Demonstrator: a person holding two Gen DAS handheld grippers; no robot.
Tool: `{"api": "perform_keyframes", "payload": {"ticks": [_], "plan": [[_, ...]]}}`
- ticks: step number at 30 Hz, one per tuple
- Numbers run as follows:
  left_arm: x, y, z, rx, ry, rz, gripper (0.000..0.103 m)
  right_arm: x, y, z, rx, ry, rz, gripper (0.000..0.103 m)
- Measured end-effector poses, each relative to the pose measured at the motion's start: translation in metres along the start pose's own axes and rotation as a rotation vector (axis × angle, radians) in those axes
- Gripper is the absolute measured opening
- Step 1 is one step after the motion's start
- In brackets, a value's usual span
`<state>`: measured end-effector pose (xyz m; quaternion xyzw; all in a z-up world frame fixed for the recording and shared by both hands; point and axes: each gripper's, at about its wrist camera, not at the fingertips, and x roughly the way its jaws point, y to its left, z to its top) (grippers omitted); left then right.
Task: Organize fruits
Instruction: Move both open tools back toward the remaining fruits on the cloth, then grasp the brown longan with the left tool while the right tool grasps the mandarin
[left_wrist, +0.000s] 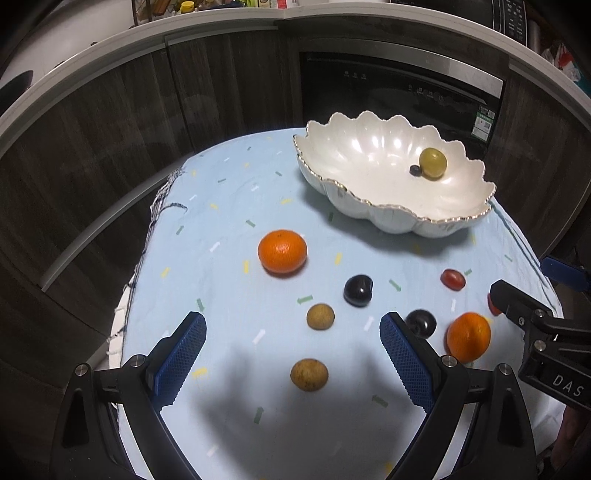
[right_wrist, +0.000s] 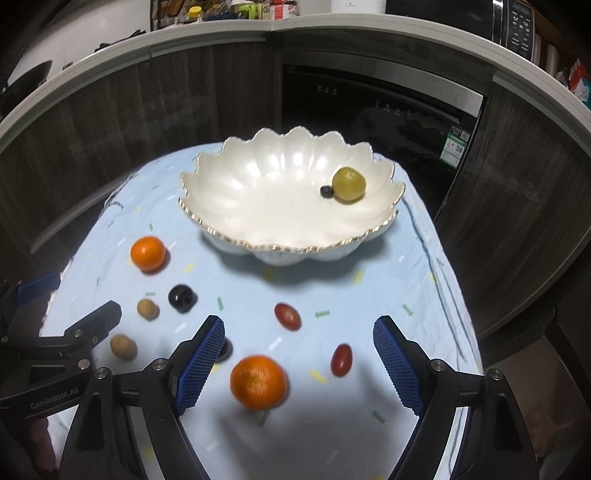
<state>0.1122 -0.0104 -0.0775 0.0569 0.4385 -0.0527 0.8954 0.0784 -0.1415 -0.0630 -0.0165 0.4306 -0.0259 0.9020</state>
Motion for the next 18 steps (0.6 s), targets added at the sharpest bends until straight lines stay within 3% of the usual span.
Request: {"api": "perform_keyframes", "payload": {"ticks": [13,18], "plan": [[0.013,0.0,-0.023,-0.006,0.02,0.022,0.096,0.011,0.004,-0.014,-0.017,0.036,0.009,0.084],[0.02,-0.004,-0.029,0.014,0.018,0.034,0.086,0.017,0.007,-0.019,-0.034,0.049,0.029,0.084]]}}
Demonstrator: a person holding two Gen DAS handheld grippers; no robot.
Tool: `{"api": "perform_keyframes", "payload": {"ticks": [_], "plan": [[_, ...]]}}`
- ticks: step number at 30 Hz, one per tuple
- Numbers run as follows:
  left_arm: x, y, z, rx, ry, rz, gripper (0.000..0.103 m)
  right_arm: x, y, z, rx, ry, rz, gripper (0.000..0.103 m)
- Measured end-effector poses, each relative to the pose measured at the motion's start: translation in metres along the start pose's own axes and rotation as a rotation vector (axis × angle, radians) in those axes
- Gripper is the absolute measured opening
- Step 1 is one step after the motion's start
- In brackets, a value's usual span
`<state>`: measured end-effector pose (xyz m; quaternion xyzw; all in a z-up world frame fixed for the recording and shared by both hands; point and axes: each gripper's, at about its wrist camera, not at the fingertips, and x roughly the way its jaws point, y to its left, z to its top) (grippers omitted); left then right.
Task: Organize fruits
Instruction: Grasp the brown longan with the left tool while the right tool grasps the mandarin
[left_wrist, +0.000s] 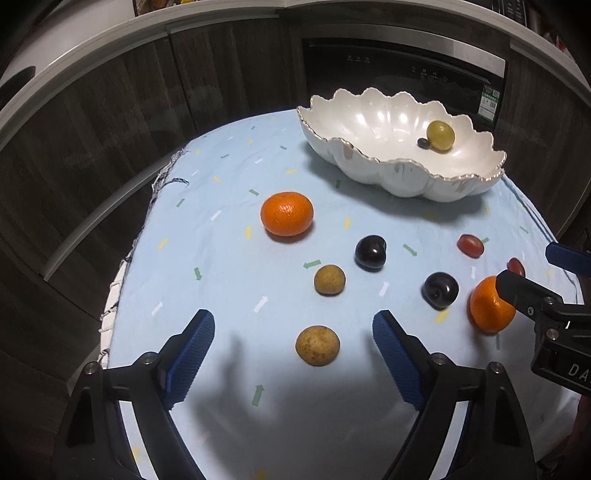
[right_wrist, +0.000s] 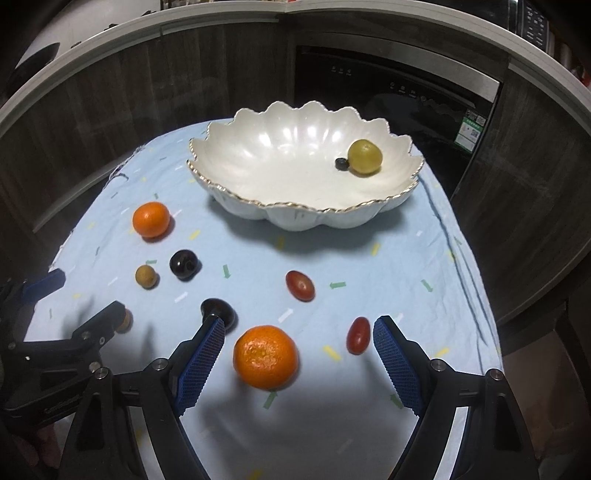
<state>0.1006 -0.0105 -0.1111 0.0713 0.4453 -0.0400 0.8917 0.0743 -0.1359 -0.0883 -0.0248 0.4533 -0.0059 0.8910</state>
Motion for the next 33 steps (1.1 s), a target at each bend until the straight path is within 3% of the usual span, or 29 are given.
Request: {"api": "perform_keyframes", "payload": {"ticks": [26,31,33], "plan": [[0.027,-0.004,-0.013,0.004,0.052,-0.075,0.047,0.028,0.007,-0.014,-0.035,0.079,0.046,0.082],[0.026,-0.006,-0.014,0.008,0.047,-0.099,0.036,0.033,0.006,-0.015,-0.029,0.104,0.066,0.062],[0.026,-0.007,-0.014,0.009,0.046,-0.107,0.033,0.034,0.006,-0.015,-0.03,0.108,0.08,0.059]]}}
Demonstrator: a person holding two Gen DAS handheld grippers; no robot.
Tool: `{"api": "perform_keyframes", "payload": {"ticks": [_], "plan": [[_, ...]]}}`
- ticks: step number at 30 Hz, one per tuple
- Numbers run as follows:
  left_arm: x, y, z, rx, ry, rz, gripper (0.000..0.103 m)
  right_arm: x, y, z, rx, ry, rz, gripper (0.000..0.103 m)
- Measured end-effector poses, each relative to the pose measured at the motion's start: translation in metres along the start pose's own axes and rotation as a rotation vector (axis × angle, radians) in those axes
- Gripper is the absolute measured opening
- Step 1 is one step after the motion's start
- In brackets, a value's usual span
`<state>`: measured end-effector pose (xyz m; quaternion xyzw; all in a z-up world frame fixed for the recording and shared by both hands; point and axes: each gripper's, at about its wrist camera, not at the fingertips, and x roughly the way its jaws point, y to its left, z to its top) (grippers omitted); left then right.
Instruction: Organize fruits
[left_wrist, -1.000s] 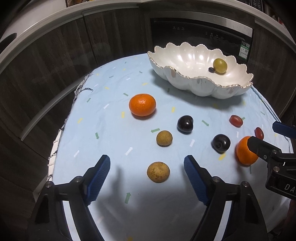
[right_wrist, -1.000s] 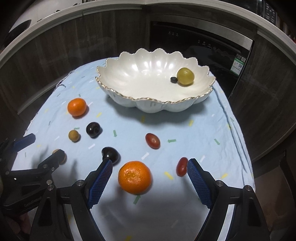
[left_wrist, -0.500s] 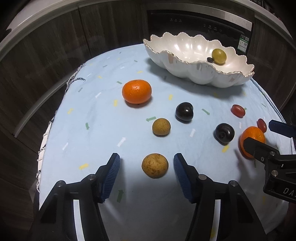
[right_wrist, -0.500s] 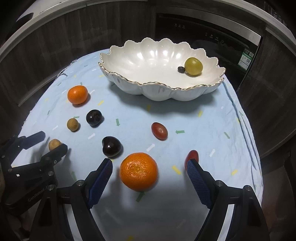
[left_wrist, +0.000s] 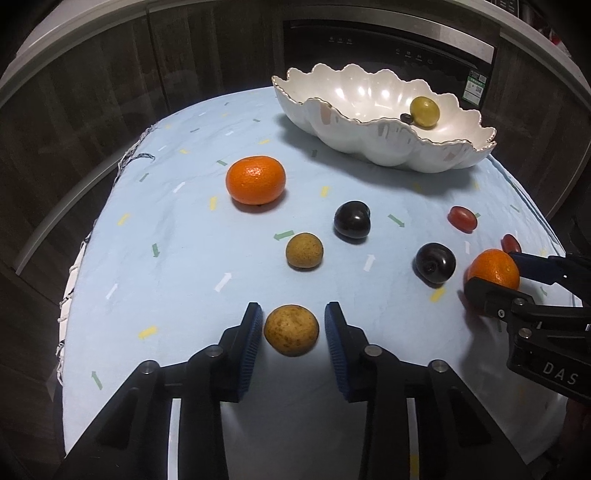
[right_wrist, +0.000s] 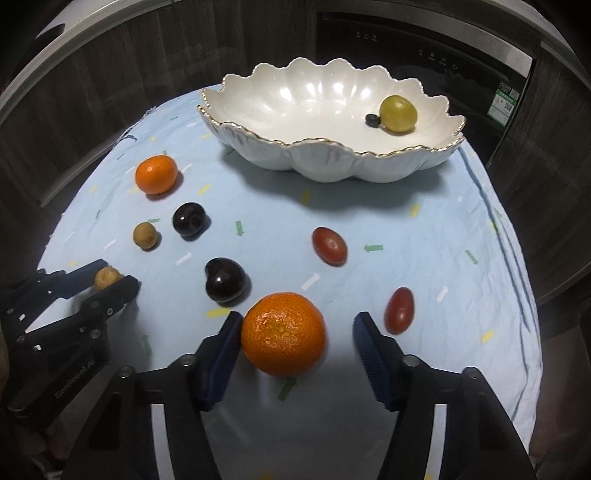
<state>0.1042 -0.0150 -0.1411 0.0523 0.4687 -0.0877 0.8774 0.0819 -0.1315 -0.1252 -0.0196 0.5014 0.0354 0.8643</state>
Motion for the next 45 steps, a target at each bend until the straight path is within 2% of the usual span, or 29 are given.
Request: {"api": "perform_keyframes", "payload": {"ticks": [6,19,35,45], "plan": [[-0.001,0.001,0.0,-0.004,-0.001,-0.004,0.028,0.0,0.004,0.0,-0.018,0.001,0.028,0.045],[-0.004,0.001,0.001,0.003,-0.007,-0.004,0.028,-0.002,0.001,0.0,0.006,-0.002,0.036,0.044],[-0.013,-0.003,0.007,0.012,-0.012,0.001,0.027,-0.017,0.0,0.007,0.009,-0.049,0.023,0.044],[-0.021,-0.004,0.022,0.014,-0.033,-0.001,0.027,-0.029,-0.004,0.017,0.021,-0.088,0.012,0.044]]}}
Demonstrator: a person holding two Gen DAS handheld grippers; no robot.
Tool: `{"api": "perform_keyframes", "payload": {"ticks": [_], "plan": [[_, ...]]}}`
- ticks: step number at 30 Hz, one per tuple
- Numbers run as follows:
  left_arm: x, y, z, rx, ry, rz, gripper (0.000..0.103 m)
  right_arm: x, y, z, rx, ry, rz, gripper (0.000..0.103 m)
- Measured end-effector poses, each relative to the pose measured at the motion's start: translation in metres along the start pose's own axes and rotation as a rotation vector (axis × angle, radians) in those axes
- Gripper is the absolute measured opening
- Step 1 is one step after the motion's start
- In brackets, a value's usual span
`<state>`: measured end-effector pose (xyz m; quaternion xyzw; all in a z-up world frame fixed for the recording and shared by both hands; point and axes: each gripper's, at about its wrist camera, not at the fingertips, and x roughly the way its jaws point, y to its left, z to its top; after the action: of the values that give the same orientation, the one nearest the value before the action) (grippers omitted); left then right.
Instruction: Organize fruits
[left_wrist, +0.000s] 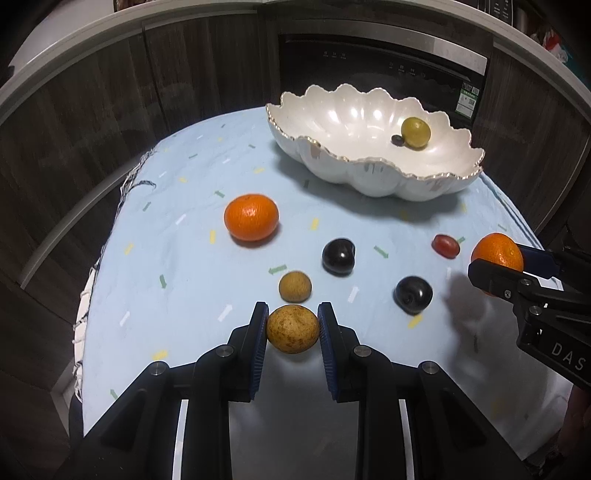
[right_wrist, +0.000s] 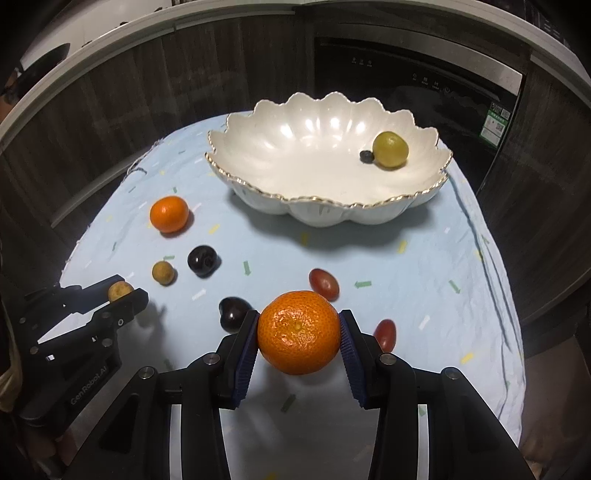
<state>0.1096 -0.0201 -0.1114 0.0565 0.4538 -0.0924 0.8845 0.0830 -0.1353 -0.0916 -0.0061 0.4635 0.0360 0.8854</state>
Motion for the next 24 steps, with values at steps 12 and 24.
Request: {"api": "perform_keyframes", "payload": {"ticks": [12,24], "plan": [[-0.005,-0.005,0.028,-0.006,-0.031,-0.029,0.027,-0.013,-0.01,0.024,0.021,-0.054,-0.018,0.044],[-0.006,-0.01,0.073,-0.005,-0.078,-0.048,0.027,-0.019,-0.03,0.059,0.058,-0.111,-0.047,0.044]]}}
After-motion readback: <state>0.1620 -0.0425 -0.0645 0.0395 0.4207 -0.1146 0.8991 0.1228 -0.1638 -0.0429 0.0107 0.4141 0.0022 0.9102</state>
